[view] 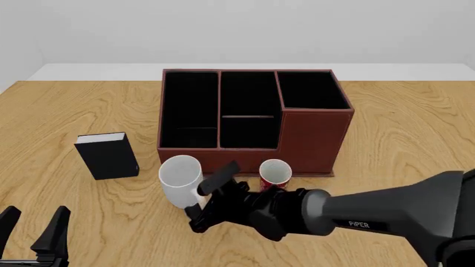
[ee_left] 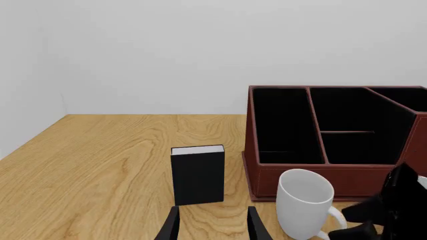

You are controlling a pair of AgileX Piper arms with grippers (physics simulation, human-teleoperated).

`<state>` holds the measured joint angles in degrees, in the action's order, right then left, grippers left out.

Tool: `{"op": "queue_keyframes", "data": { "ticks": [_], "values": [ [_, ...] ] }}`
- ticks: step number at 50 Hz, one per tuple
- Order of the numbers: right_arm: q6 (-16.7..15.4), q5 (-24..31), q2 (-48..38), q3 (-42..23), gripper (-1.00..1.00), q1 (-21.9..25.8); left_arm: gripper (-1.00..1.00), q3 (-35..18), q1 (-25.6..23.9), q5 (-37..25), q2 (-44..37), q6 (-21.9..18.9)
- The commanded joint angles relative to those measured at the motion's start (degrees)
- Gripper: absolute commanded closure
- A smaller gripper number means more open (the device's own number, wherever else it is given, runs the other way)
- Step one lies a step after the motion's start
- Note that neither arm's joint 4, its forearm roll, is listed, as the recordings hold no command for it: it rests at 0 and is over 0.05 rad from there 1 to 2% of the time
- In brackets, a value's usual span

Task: Pick up the white mug and place it to the right of the caddy.

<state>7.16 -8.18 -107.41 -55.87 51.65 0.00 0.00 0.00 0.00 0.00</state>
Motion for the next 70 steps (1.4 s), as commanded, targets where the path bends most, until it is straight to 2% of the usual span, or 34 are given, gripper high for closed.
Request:
{"op": "queue_keyframes", "data": {
  "ticks": [1,16,17,43,53,70],
  "values": [
    [0.7,-0.6,-1.7,-0.3,-1.0,0.4,-1.0,0.0,0.0,0.0,0.0,0.0],
    [1.0,-1.0,-2.3,-0.2,-1.0,0.5,-1.0,0.0,0.0,0.0,0.0,0.0],
    [0.9,-1.0,-2.0,-0.1,1.0,0.5,-1.0,0.0,0.0,0.0,0.0,0.0],
    [-0.2,-0.9,-1.7,0.0,1.0,0.6,-1.0,0.0,0.0,0.0,0.0,0.0],
    [-1.5,-0.6,-2.1,-0.2,1.0,1.1,-1.0,0.0,0.0,0.0,0.0,0.0],
    [-5.9,0.7,2.6,1.2,1.0,0.6,-1.0,0.0,0.0,0.0,0.0,0.0]
  ]
}}
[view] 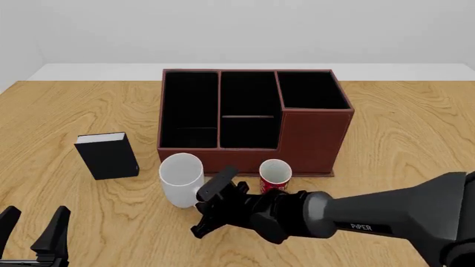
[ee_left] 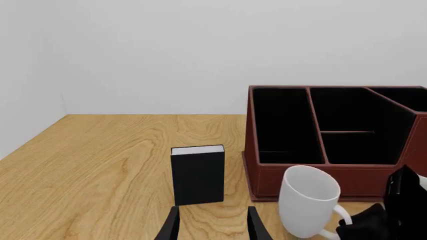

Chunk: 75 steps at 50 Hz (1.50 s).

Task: Pick up the white mug and place it to the right of the caddy.

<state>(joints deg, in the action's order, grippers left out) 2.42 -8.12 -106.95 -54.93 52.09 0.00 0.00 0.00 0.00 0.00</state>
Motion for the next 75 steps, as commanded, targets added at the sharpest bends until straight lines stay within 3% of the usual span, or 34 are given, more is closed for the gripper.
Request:
{"op": "queue_keyframes", "data": {
  "ticks": [1,15,39,59,75],
  "values": [
    [-1.8,0.6,2.3,0.4,1.0,-0.2,-1.0,0.0,0.0,0.0,0.0,0.0],
    [-4.6,1.8,6.2,1.6,1.0,-0.6,-1.0,0.0,0.0,0.0,0.0,0.0],
    [-6.9,4.8,15.8,3.6,1.0,-0.6,-1.0,0.0,0.0,0.0,0.0,0.0],
    [-9.2,9.6,31.2,6.3,1.0,-4.9,-1.0,0.0,0.0,0.0,0.0,0.0],
    [-9.8,12.7,38.7,6.8,1.0,-8.4,-1.0,0.0,0.0,0.0,0.0,0.0]
  ]
}}
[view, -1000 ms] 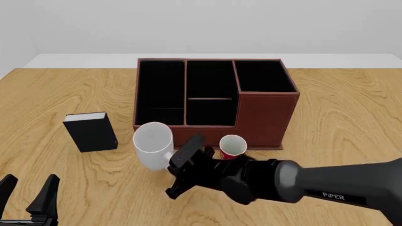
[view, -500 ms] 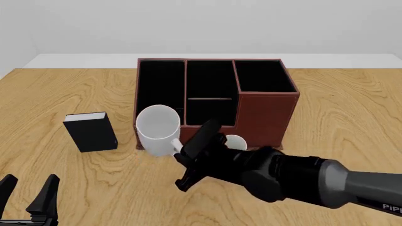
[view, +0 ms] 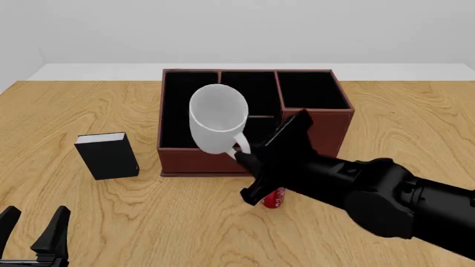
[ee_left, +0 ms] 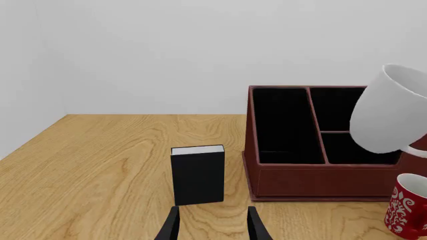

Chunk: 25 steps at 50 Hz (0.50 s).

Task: Pick up the white mug and place it to the right of the caddy.

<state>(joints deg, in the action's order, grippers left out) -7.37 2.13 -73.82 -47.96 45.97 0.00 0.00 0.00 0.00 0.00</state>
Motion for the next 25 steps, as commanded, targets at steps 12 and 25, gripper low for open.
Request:
{"op": "queue_keyframes", "data": {
  "ticks": [12,25],
  "values": [
    [-0.2,6.9,13.7,-0.1,1.0,-5.7,-1.0,0.0,0.0,0.0,0.0,0.0],
    [0.3,9.1,18.7,0.9,1.0,-10.8,-1.0,0.0,0.0,0.0,0.0,0.0]
  ]
}}
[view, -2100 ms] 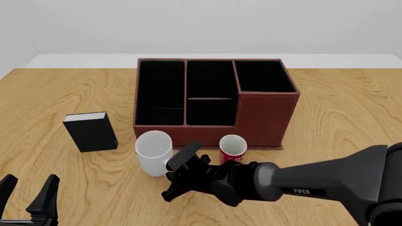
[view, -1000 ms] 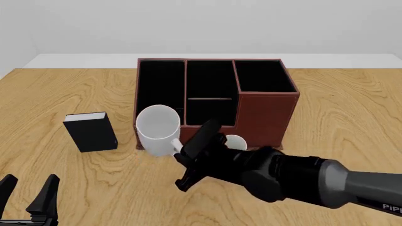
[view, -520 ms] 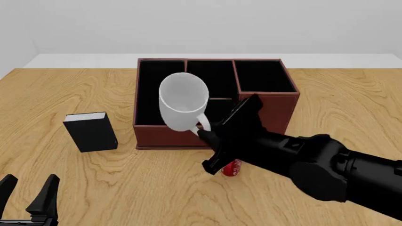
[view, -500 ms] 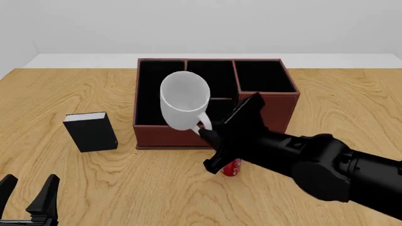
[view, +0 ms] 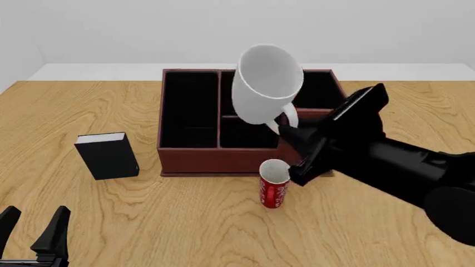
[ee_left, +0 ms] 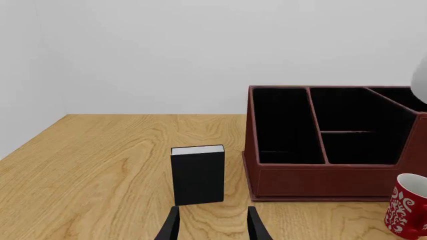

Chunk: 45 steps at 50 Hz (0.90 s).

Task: Pick up the white mug and place it to the right of the caddy.

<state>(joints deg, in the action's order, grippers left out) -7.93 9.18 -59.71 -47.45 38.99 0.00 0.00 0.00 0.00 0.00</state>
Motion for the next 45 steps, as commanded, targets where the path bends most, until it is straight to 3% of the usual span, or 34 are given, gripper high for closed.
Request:
{"op": "queue_keyframes", "data": {
  "ticks": [1,12,19,35,45],
  "values": [
    [0.9,2.2,5.1,0.5,1.0,-4.5,-1.0,0.0,0.0,0.0,0.0,0.0],
    [1.6,4.1,8.5,0.9,1.0,-9.7,-1.0,0.0,0.0,0.0,0.0,0.0],
    [0.6,5.6,11.6,1.5,1.0,-15.9,-1.0,0.0,0.0,0.0,0.0,0.0],
    [3.5,8.6,16.3,1.7,1.0,-24.9,-1.0,0.0,0.0,0.0,0.0,0.0],
    [3.5,10.2,18.2,1.4,1.0,-29.0,-1.0,0.0,0.0,0.0,0.0,0.0]
  ]
}}
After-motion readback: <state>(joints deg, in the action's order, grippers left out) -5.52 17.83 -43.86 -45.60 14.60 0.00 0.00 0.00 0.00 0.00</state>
